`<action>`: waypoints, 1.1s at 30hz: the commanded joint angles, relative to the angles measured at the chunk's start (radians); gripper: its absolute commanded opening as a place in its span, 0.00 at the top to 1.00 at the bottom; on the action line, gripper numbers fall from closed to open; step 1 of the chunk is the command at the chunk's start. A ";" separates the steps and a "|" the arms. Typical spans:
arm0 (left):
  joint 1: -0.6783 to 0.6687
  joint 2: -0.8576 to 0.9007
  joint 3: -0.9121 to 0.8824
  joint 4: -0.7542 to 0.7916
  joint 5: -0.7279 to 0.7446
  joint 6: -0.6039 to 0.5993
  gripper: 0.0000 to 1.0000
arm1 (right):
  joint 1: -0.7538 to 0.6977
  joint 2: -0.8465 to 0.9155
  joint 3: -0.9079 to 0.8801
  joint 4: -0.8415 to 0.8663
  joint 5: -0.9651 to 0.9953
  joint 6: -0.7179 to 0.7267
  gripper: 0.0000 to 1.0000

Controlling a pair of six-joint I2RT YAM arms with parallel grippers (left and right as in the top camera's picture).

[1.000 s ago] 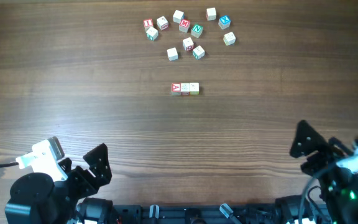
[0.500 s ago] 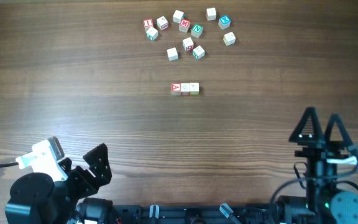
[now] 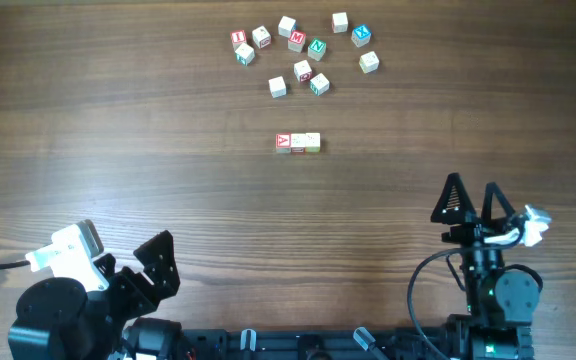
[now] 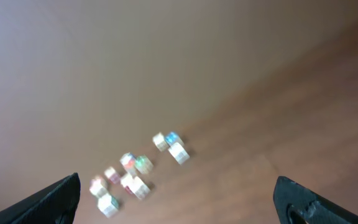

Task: Form a horizontal line

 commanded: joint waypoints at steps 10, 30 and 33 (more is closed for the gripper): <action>-0.005 -0.002 -0.001 0.000 -0.006 0.005 0.00 | -0.005 -0.015 -0.002 -0.020 -0.002 -0.372 0.00; -0.005 -0.002 -0.001 0.000 -0.006 0.005 0.00 | -0.005 -0.013 -0.001 -0.018 0.000 -0.424 0.00; -0.005 -0.002 -0.001 0.000 -0.006 0.005 0.00 | -0.005 -0.013 -0.001 -0.018 0.000 -0.424 0.00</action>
